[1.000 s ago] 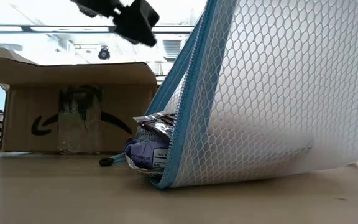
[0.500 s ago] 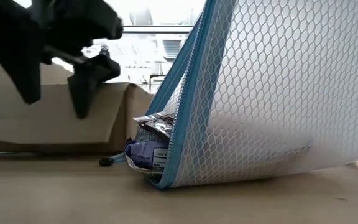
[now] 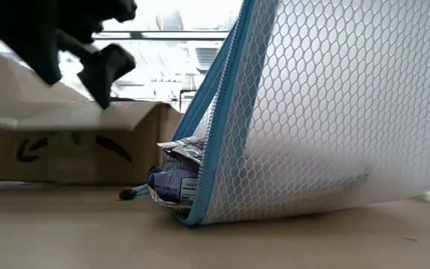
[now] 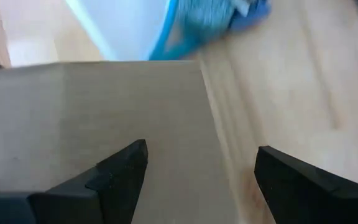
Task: Unpack boxes
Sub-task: Put the purple chocolate bar into the blue transparent zip bag
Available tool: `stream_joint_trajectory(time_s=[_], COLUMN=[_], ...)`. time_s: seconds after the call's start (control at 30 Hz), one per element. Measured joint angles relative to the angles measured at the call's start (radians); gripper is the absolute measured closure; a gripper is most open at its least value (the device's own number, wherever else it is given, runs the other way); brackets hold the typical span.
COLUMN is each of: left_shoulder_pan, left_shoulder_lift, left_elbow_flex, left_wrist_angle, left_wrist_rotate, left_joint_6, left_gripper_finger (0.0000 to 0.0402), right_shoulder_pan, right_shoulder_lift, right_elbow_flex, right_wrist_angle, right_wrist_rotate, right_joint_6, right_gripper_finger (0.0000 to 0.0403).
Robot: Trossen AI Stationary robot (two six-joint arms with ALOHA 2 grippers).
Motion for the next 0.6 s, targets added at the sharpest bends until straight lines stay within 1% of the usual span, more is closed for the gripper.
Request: stream_joint_trajectory(time_s=[0.17, 0.4, 0.6], left_shoulder_pan=[-0.002, -0.006, -0.006], left_shoulder_lift=[-0.002, 0.026, 0.089], left_elbow_flex=[0.000, 0.000, 0.000], left_wrist_angle=[0.125, 0.274, 0.372], left_wrist_rotate=[0.000, 0.000, 0.000], left_joint_6=[0.001, 0.032, 0.078], left_gripper_finger=[0.0127, 0.0127, 0.0127], right_shoulder_pan=[0.000, 0.000, 0.000], right_shoulder_lift=[0.000, 0.000, 0.000], right_elbow_flex=[0.000, 0.000, 0.000], right_wrist_angle=[0.000, 0.000, 0.000], right_wrist_rotate=[0.000, 0.000, 0.000], right_joint_6=[0.000, 0.000, 0.000], right_gripper_finger=[0.0403, 0.0403, 0.0403])
